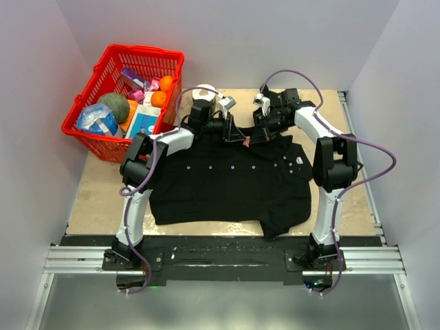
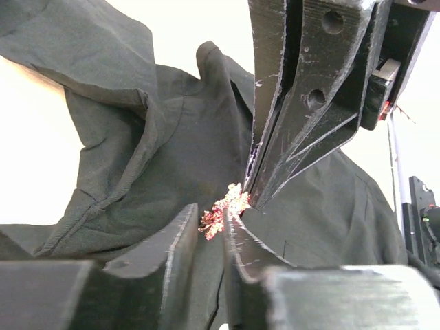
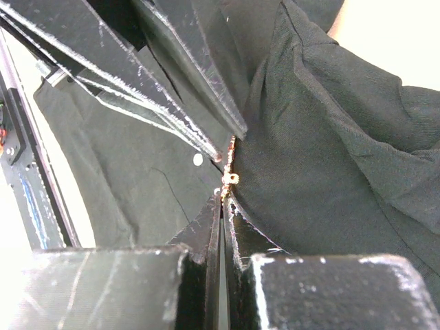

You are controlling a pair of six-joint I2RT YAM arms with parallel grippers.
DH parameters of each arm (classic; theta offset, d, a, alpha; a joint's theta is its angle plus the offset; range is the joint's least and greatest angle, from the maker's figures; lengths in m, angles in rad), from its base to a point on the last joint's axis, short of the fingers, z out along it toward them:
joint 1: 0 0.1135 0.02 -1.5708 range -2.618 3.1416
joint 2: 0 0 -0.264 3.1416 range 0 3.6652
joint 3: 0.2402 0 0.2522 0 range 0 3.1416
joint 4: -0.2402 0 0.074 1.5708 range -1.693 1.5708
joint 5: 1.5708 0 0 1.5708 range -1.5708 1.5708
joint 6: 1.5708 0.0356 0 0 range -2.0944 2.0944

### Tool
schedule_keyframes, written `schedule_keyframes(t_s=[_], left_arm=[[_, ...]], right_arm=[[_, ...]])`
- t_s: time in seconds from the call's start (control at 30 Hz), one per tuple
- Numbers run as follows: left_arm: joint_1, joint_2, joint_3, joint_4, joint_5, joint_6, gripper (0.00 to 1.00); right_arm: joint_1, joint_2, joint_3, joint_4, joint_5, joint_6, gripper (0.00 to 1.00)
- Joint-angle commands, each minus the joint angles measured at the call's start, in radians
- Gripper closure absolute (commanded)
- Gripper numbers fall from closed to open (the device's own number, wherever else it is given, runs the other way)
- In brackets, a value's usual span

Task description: Remove the brooch from the garment

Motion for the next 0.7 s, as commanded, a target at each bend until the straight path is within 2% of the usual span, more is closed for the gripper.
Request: schedule_keyframes(t_s=[0.0,0.2,0.37,0.4,0.5,0.63,0.67], left_arm=[[-0.008,-0.008,0.018,0.043,0.033,-0.002,0.83],[-0.011,-0.013,0.015,0.044,0.049,0.007,1.00],[-0.013,-0.014,0.012,0.044,0.058,0.016,1.00],[-0.011,-0.013,0.012,0.041,0.063,0.029,0.99],[-0.011,-0.010,0.021,0.024,0.081,0.065,0.75],[-0.011,0.024,0.067,-0.016,0.138,0.089,0.76],[-0.011,0.030,0.083,-0.013,0.150,0.083,0.79]], right_arm=[[0.005,0.008,0.040,-0.018,-0.035,-0.007,1.00],[0.005,0.012,0.039,-0.016,-0.029,-0.001,1.00],[0.003,0.017,0.043,-0.024,-0.035,-0.007,1.00],[0.005,0.017,0.049,-0.030,-0.045,-0.027,1.00],[0.006,0.025,0.068,-0.062,-0.065,-0.045,1.00],[0.006,0.034,0.082,-0.101,-0.067,-0.076,1.00],[0.005,0.032,0.083,-0.107,-0.067,-0.078,1.00]])
